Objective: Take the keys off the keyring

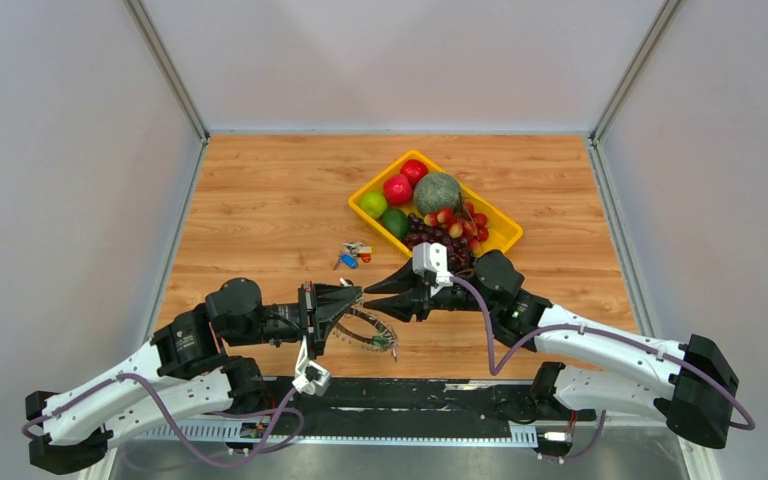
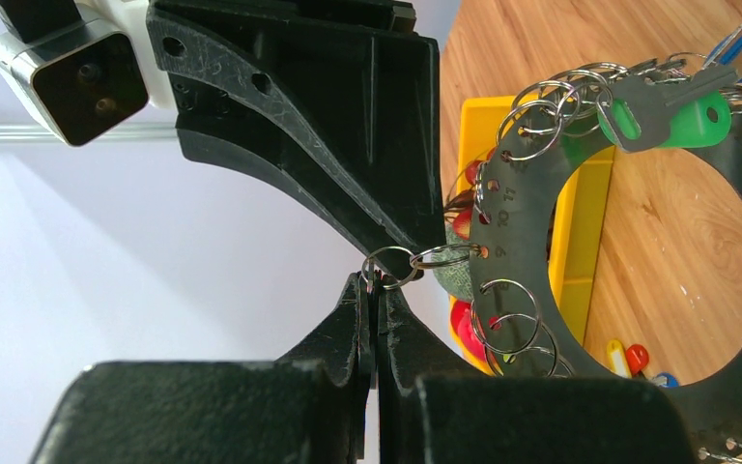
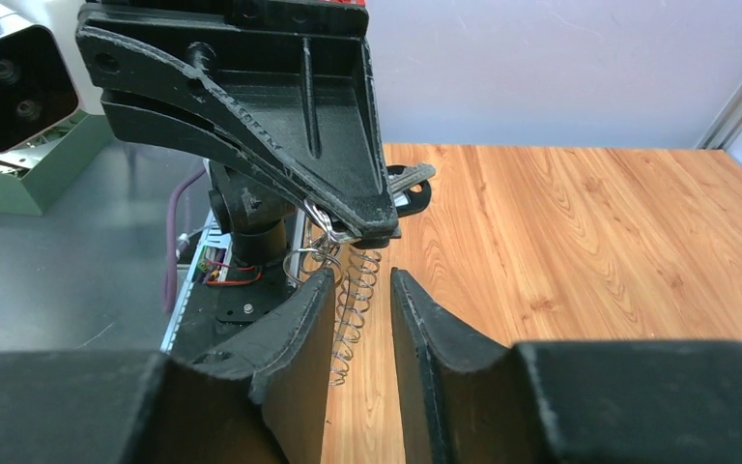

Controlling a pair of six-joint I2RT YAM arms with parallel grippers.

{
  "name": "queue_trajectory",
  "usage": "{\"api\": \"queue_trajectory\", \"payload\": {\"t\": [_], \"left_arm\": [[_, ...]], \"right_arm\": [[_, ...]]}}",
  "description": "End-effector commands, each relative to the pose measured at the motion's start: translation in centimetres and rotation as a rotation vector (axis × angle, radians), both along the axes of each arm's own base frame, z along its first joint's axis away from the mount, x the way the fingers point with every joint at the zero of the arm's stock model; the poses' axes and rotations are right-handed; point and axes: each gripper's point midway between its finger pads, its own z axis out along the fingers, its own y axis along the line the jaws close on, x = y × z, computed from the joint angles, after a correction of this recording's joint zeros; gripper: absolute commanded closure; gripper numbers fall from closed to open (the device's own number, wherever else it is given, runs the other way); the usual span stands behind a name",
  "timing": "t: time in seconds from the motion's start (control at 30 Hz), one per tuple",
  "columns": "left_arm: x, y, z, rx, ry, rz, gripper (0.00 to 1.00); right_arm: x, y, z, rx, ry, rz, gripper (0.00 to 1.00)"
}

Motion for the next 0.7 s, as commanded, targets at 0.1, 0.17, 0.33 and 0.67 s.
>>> {"api": "queue_trajectory", "payload": {"t": [0.1, 0.17, 0.33, 0.67], "left_arm": [[-0.6, -0.2, 3.1, -0.091, -0.055, -0.033, 1.0], [-0.6, -0.2, 3.1, -0.091, -0.055, -0.033, 1.0], [-0.5, -0.2, 3.1, -0.09, -0.056, -0.031, 1.0], [-0.6, -0.1, 3.2, -0.096, -0.057, -0.031, 1.0]], "right_arm": [[-0.9, 0.3, 2.7, 0.08, -0.008, 0.059, 0.68], [-1.1, 0.5, 2.7, 0.081, -0.002, 0.076, 0.68], [-1.2, 1.0, 2.3, 0.079, 0.011, 0.092, 0.69], [-2.0, 1.6, 1.9, 0.084, 0.037, 0.134, 0.79]]}}
